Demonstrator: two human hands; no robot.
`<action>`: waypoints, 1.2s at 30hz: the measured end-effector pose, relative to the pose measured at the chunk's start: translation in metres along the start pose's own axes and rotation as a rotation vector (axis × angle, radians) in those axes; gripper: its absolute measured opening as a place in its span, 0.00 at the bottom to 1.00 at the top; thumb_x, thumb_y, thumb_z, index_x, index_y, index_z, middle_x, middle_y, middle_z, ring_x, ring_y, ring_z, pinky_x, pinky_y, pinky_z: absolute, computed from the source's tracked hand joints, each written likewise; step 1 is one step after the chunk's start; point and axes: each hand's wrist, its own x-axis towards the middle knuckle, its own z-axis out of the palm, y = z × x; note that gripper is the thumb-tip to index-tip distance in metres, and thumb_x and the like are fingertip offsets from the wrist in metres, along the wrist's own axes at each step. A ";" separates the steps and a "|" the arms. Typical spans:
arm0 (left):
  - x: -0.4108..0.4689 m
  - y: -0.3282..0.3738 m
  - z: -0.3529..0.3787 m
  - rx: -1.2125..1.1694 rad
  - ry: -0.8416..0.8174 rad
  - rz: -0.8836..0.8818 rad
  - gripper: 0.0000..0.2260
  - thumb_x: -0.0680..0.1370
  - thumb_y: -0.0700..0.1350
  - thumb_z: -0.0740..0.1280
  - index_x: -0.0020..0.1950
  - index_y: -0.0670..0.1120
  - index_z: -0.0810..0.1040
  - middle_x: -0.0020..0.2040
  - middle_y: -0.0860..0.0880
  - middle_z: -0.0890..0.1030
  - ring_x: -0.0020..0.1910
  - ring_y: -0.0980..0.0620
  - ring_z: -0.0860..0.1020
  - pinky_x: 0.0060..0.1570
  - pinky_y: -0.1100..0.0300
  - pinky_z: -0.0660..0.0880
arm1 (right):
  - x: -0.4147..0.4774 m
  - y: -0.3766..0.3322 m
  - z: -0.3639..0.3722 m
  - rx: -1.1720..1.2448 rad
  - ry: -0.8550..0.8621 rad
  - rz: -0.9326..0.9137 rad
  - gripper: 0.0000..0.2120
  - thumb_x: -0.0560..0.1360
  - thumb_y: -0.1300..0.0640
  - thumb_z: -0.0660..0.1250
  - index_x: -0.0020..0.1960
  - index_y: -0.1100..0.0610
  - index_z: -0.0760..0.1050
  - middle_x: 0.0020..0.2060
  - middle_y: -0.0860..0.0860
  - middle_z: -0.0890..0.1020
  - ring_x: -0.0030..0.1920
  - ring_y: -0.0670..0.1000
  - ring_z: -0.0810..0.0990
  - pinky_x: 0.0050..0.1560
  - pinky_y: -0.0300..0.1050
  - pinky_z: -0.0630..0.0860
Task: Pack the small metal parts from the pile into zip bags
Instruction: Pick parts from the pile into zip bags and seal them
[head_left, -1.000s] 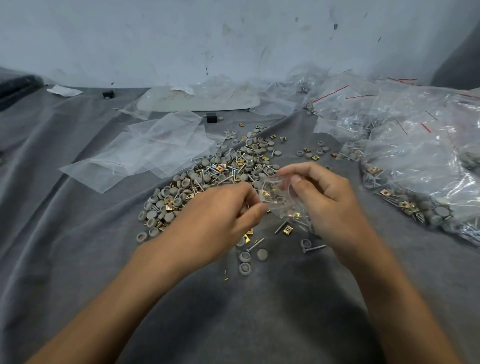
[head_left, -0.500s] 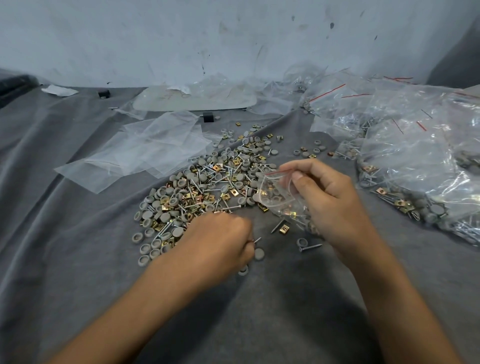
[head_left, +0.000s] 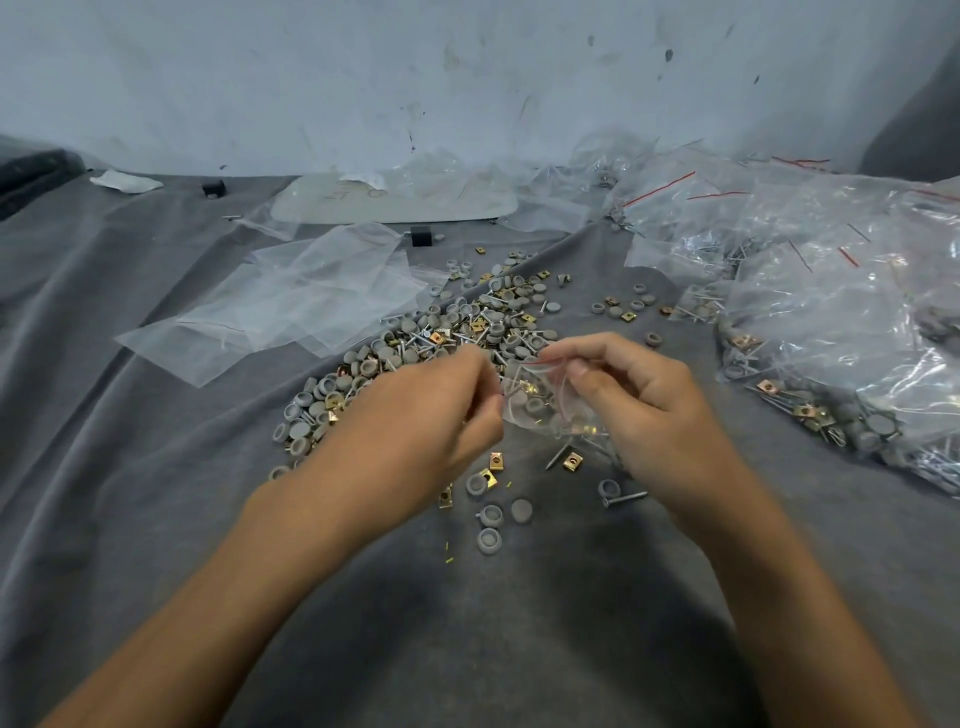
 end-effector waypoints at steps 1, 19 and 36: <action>-0.001 0.003 0.002 0.028 -0.005 0.012 0.08 0.79 0.57 0.56 0.48 0.55 0.70 0.38 0.57 0.77 0.38 0.57 0.74 0.39 0.54 0.69 | 0.000 0.000 0.000 0.002 -0.010 0.001 0.13 0.82 0.64 0.64 0.53 0.50 0.84 0.46 0.43 0.86 0.50 0.40 0.83 0.51 0.31 0.74; 0.006 -0.003 0.002 -0.437 0.116 0.102 0.12 0.81 0.50 0.67 0.64 0.56 0.78 0.55 0.62 0.80 0.51 0.61 0.79 0.47 0.66 0.74 | 0.000 -0.008 -0.012 0.351 -0.030 -0.031 0.10 0.80 0.59 0.63 0.52 0.52 0.84 0.45 0.50 0.85 0.49 0.47 0.81 0.51 0.38 0.77; -0.005 0.022 -0.038 -0.678 0.347 0.121 0.04 0.80 0.52 0.65 0.47 0.54 0.77 0.39 0.44 0.77 0.38 0.40 0.73 0.37 0.44 0.73 | -0.005 -0.041 -0.014 0.055 -0.115 -0.167 0.10 0.73 0.46 0.75 0.46 0.52 0.84 0.46 0.49 0.85 0.48 0.46 0.83 0.48 0.42 0.77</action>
